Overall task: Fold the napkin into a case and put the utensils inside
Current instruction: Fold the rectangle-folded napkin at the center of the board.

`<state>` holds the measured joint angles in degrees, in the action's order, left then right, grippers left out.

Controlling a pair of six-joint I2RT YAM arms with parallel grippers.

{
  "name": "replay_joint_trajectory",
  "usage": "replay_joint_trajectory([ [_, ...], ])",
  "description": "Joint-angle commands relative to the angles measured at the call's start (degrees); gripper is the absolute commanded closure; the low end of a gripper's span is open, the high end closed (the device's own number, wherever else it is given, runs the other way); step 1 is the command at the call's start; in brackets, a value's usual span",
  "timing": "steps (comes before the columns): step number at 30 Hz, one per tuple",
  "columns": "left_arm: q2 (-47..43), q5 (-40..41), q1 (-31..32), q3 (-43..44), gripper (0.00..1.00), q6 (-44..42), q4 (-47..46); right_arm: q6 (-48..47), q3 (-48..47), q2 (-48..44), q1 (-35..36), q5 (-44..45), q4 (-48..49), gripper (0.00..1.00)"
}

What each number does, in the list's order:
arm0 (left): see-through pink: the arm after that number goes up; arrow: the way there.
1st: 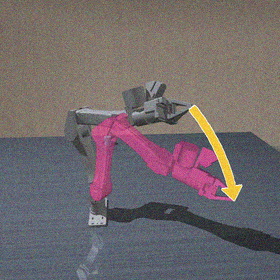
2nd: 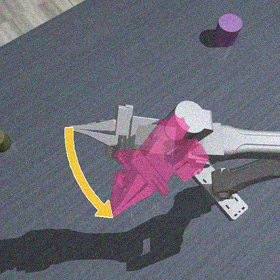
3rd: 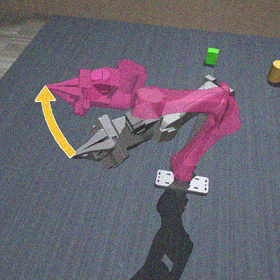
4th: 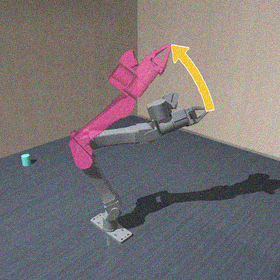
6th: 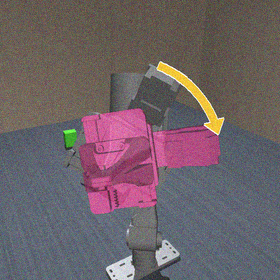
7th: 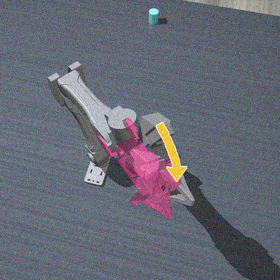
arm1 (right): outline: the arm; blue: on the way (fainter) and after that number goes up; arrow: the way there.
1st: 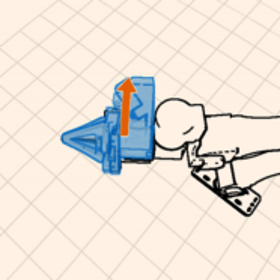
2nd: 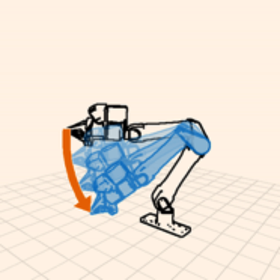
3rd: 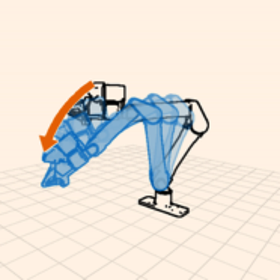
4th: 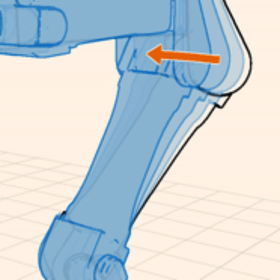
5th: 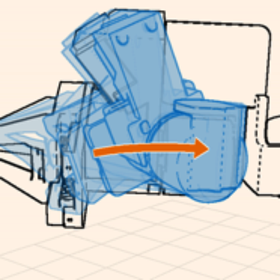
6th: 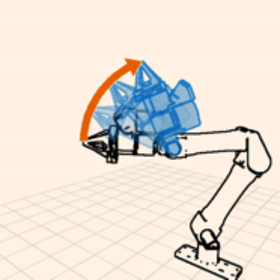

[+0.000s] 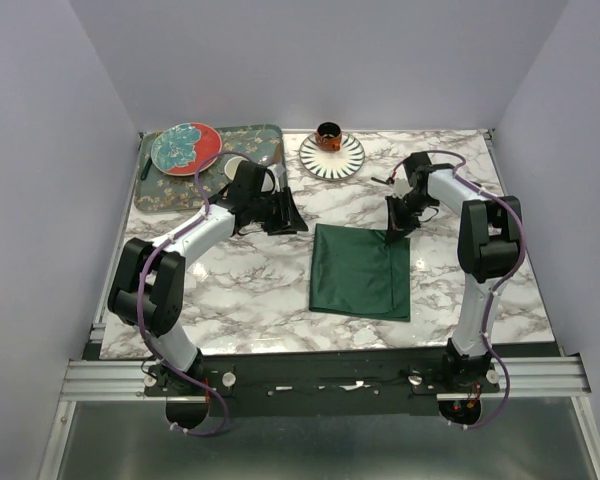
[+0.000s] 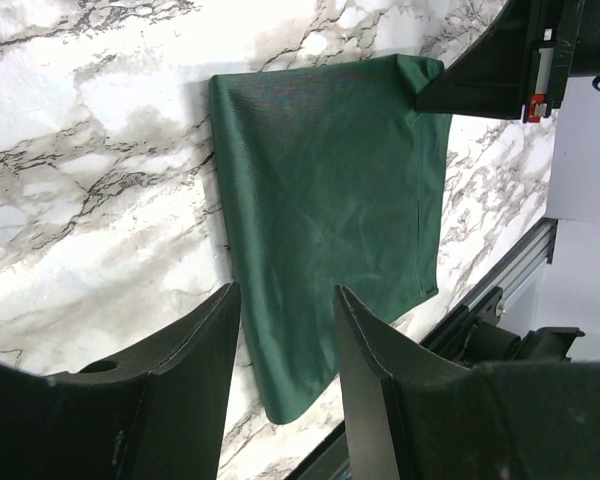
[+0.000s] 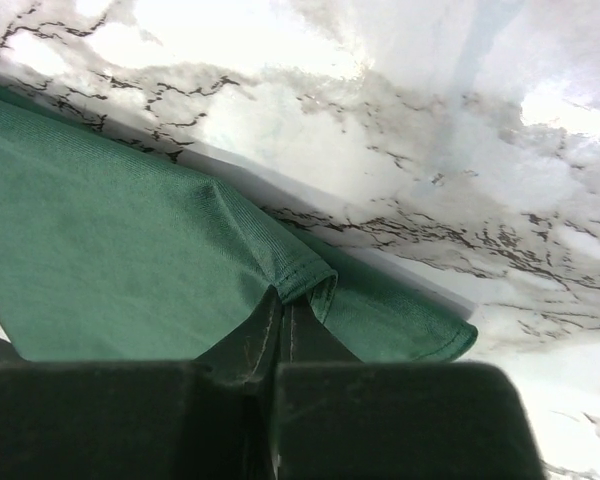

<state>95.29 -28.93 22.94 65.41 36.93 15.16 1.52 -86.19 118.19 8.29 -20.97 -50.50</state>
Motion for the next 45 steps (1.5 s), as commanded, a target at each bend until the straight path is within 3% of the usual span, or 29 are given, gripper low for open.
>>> replay_joint_trajectory([
  [1,0.5,-1.4,-0.3,-0.6,0.49,0.3,-1.1,-1.1,-1.0,-1.9,0.4,3.0,-2.0,0.82],
  [3,0.5,-1.4,-0.3,-0.7,0.49,0.3,-0.9,-1.1,-0.7,-2.3,0.4,3.0,-2.6,0.72],
  [8,0.3,-1.5,-0.3,-1.2,0.49,0.5,-1.4,-1.0,0.7,-3.8,0.4,4.1,-2.7,0.67],
  [24,0.9,-1.4,-0.4,-1.2,0.49,0.7,-1.4,-1.1,0.3,-0.5,0.4,5.5,-1.9,0.59],
  [38,1.3,-1.7,-0.8,-1.5,0.49,0.9,-1.6,-0.6,0.3,1.3,1.3,3.7,-1.0,0.64],
  [45,1.6,-1.7,-0.9,-1.7,0.49,1.0,-1.9,-0.4,0.1,0.9,1.5,3.1,-1.6,0.81],
])
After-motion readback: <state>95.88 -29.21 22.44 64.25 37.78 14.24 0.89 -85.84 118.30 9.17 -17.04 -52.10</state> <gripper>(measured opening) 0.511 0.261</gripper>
